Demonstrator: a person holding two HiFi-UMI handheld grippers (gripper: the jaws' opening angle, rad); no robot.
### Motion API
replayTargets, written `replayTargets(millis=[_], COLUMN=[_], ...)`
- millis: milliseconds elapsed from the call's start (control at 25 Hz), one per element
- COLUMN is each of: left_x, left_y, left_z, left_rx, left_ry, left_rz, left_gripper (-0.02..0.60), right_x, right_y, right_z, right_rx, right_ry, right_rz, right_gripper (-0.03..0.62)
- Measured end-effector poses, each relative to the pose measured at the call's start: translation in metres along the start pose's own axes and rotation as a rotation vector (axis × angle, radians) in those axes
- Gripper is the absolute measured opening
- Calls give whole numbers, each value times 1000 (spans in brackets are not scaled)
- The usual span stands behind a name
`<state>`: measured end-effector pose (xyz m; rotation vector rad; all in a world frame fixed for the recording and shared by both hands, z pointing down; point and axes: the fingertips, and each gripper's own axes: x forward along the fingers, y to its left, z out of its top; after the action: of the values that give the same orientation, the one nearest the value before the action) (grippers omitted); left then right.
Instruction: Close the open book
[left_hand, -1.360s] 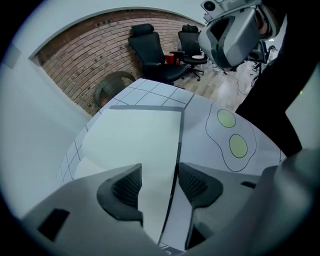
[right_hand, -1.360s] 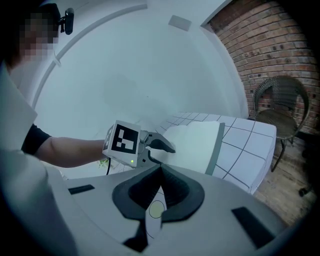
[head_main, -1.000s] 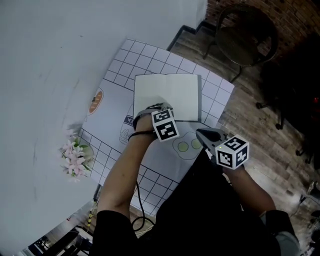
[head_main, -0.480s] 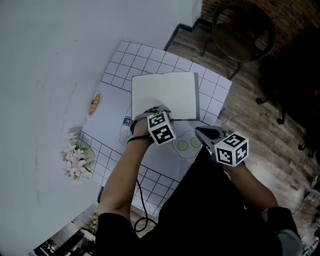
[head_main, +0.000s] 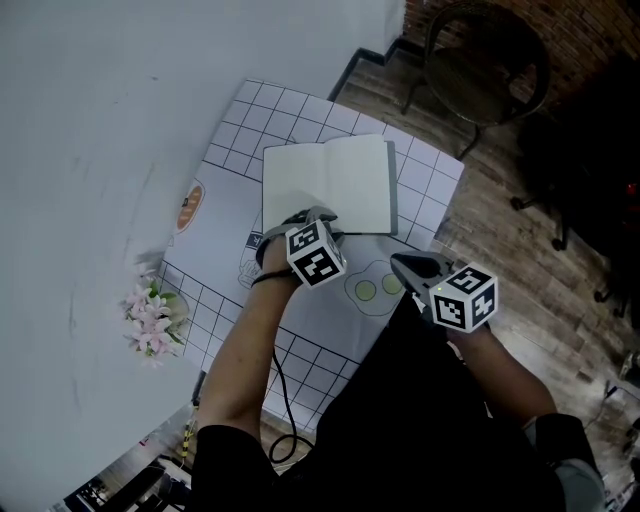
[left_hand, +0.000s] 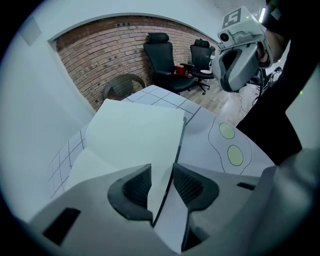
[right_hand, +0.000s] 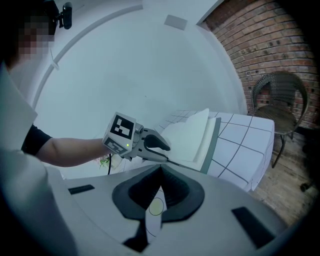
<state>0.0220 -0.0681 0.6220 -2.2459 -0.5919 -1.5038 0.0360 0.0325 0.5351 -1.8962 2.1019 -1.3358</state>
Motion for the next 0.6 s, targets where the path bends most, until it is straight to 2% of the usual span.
replayTargets(millis=[320,400,600], left_x=[-7,-9,-20], left_y=[7,10,23], left_z=[0,-1,-4], left_rx=[-77,-63,27], left_ry=[-56,-59,-59], left_rz=[28,71,244], left_gripper=[143,143,144], right_x=[0,1,2], right_y=[2,3,5], right_z=[0,0,0], right_rx=[-3,-3,-9], right_ry=[5,6,12], right_rz=[0,0,2], right_gripper=[-2,-2,-2])
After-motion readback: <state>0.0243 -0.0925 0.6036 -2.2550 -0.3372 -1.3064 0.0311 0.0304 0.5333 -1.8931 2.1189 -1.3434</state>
